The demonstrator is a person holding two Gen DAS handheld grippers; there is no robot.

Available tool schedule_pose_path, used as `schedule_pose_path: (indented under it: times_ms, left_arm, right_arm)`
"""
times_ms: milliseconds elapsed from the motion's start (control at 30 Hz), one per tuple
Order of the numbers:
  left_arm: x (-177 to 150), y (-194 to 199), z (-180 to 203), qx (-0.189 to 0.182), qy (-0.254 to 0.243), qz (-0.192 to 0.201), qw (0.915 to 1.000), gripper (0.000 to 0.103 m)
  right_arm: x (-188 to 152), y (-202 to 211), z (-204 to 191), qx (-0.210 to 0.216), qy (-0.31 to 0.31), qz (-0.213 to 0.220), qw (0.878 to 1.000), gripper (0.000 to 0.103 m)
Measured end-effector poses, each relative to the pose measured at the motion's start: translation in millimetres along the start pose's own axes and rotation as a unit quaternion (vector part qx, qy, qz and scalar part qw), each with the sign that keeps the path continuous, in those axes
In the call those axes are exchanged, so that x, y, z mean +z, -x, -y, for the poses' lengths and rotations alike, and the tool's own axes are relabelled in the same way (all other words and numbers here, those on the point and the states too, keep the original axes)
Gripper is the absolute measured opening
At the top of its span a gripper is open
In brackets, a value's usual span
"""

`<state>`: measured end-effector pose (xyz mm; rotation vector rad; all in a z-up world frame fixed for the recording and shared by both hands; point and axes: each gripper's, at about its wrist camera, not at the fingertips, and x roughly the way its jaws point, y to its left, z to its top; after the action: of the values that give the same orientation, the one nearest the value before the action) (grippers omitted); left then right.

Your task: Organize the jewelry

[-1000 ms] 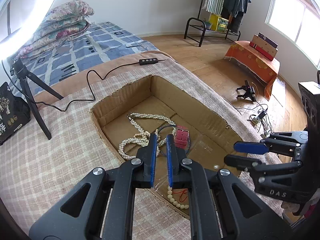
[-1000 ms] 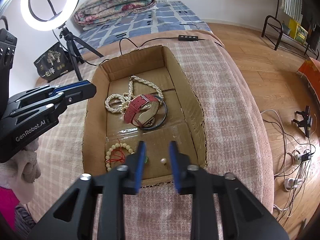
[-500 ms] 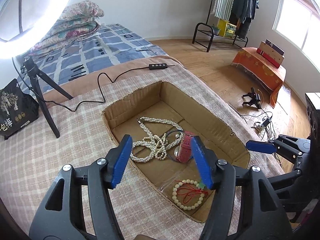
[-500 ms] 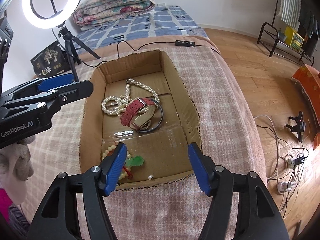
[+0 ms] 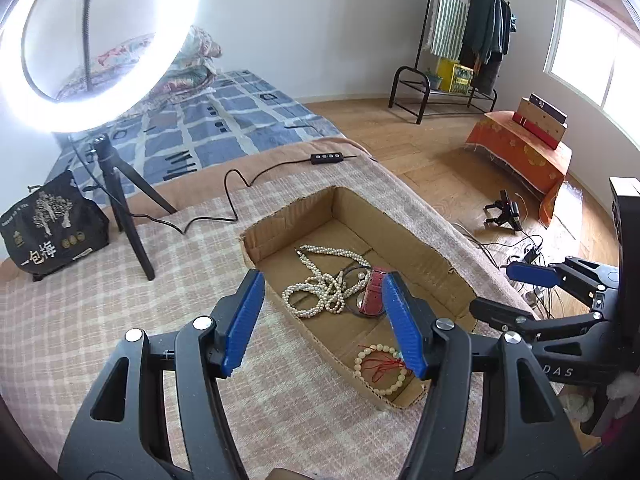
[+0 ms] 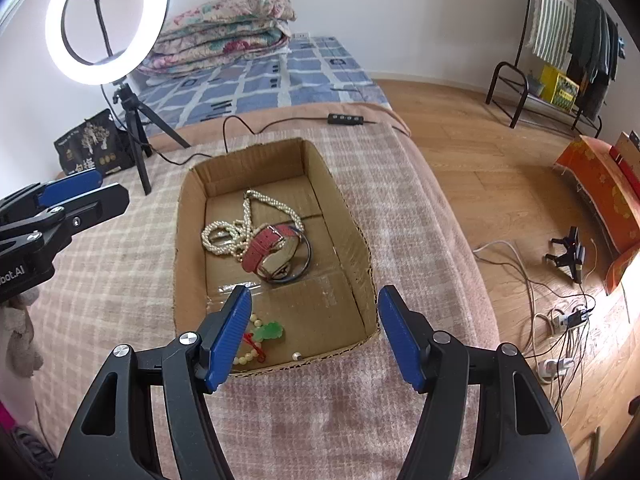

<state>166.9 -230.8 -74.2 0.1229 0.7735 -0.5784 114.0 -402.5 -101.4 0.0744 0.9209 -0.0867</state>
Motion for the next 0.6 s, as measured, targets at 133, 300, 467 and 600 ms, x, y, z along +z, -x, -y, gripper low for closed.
schedule_pose_path:
  times_ms: [133,300,467,600]
  left_arm:
    - [-6,26,-3,0.007,0.001,0.018,0.9998,0.063]
    - [-15,63,-7,0.019,-0.003,0.042,0.9989,0.063]
    - [-31,99,-7,0.031,-0.014,0.058,0.9977,0.067]
    - [-46,121,-10,0.034,-0.010,0.066,0.9972,0.078]
  right_arm:
    - [0,20,-6,-0.010,0.004,0.023,1.000,0.065]
    - [-1,45,-12,-0.014,0.005,0.052,0.999,0.066]
    - [-5,66,-21,-0.012,0.005,0.078,0.997,0.070]
    - [-9,77,-29,-0.009,0.009,0.091,0.996,0.071]
